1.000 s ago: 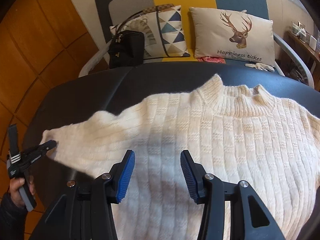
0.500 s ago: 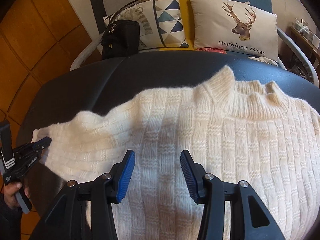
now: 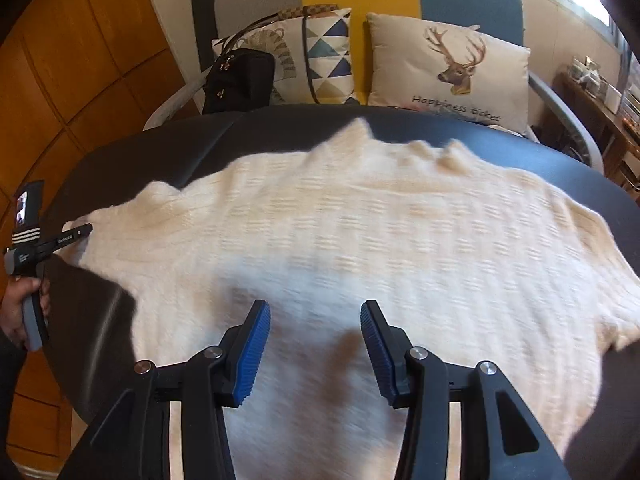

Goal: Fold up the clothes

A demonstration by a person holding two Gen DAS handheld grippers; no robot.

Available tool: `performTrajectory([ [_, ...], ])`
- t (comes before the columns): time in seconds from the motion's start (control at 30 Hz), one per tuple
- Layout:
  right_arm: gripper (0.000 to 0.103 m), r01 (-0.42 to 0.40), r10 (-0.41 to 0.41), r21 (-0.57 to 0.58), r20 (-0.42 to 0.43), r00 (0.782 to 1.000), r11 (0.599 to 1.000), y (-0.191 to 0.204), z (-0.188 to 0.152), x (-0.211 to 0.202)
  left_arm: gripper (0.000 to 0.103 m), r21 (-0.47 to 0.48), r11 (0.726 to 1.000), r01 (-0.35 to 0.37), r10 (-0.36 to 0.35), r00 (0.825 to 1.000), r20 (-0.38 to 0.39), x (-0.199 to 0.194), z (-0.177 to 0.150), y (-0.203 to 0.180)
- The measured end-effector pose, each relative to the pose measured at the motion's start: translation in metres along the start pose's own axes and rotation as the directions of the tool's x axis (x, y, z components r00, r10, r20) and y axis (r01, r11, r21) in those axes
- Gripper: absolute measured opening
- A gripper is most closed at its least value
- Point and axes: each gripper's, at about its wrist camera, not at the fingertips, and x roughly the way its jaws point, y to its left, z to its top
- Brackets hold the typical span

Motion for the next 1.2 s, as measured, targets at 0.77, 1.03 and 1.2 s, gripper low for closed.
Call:
performTrajectory([
  [0.77, 0.048, -0.268, 0.318, 0.373, -0.079, 0.945, 0.888, -0.102, -0.173, -0.097, 0.005, 0.212, 0.842, 0.496, -0.495, 0.867, -0.062, -0.182, -0.195, -0.045],
  [1.03, 0.046, -0.275, 0.316, 0.354, -0.061, 0.947, 0.894, -0.096, -0.184, -0.094, 0.006, 0.191, 0.77, 0.609, -0.59, 0.793, -0.151, -0.195, -0.249, -0.089],
  [1.2, 0.043, -0.271, 0.288, 0.442, 0.031, 0.957, 0.855, -0.119, -0.186, -0.105, 0.006, 0.262, 0.742, 0.617, -0.628, 0.776, -0.049, -0.235, -0.235, -0.115],
])
